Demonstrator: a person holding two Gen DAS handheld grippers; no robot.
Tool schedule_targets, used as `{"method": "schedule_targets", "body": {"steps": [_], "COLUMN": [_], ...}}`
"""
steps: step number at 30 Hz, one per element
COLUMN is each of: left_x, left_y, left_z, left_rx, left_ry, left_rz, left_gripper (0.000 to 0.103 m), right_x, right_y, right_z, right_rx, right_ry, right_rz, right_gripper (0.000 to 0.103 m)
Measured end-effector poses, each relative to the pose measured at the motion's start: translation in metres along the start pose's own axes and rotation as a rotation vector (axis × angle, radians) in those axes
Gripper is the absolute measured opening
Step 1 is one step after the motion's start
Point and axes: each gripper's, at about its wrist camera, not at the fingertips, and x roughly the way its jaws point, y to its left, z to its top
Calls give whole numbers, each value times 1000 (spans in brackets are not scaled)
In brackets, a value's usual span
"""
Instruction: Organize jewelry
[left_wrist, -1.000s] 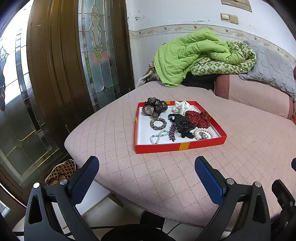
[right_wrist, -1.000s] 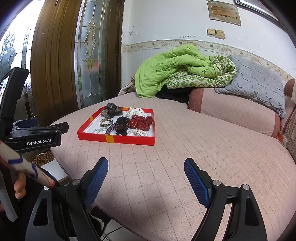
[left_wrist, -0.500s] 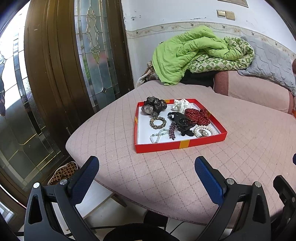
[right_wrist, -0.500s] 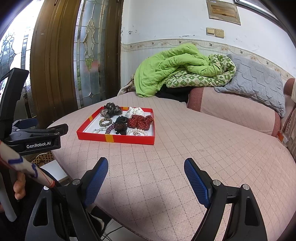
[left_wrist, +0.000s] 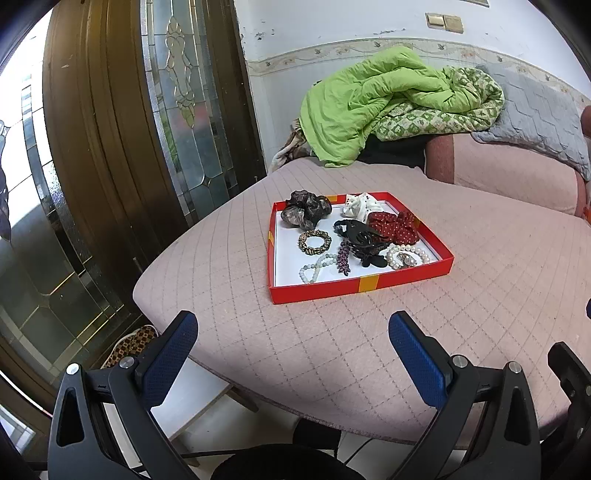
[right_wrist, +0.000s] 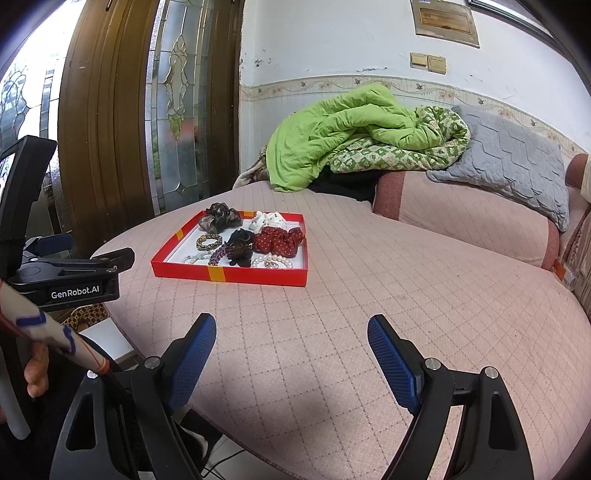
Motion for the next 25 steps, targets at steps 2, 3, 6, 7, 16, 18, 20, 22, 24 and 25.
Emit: {"method": "schedule_targets", "body": {"steps": [2, 3, 6, 7, 16, 18, 20, 22, 24, 25], "left_x": [1, 1, 1, 2, 6, 6, 7, 7, 3, 2], "left_y": [-1, 0, 0, 0, -2, -5, -10, -21, -36, -44], "left_z": [1, 1, 1, 1, 4, 6, 9, 14, 18, 21], "left_rx": [3, 3, 2, 3, 17, 34, 55, 96, 138, 159], "left_ry": [2, 3, 4, 5, 20, 21, 25, 16, -12, -14], "left_rz": [0, -1, 3, 2, 7, 9, 10, 22, 2, -28], "left_gripper": [103, 103, 103, 103, 103, 103, 103, 103, 103, 103], "right_x": [0, 0, 0, 0, -5, -7, -10, -14, -18, -20], "right_y": [-1, -1, -2, -2, -17, -26, -36, -48, -62, -70], "right_z": [0, 0, 0, 0, -1, -2, -4, -5, -7, -8], "right_rx": [0, 0, 1, 3, 25, 41, 63, 84, 107, 118], "right_ry": [0, 0, 2, 2, 13, 19, 29, 39, 49, 56], "right_rz": [-1, 0, -3, -6, -51, -67, -90, -118, -152, -172], "right_gripper": [88, 88, 88, 88, 88, 88, 88, 88, 88, 88]}}
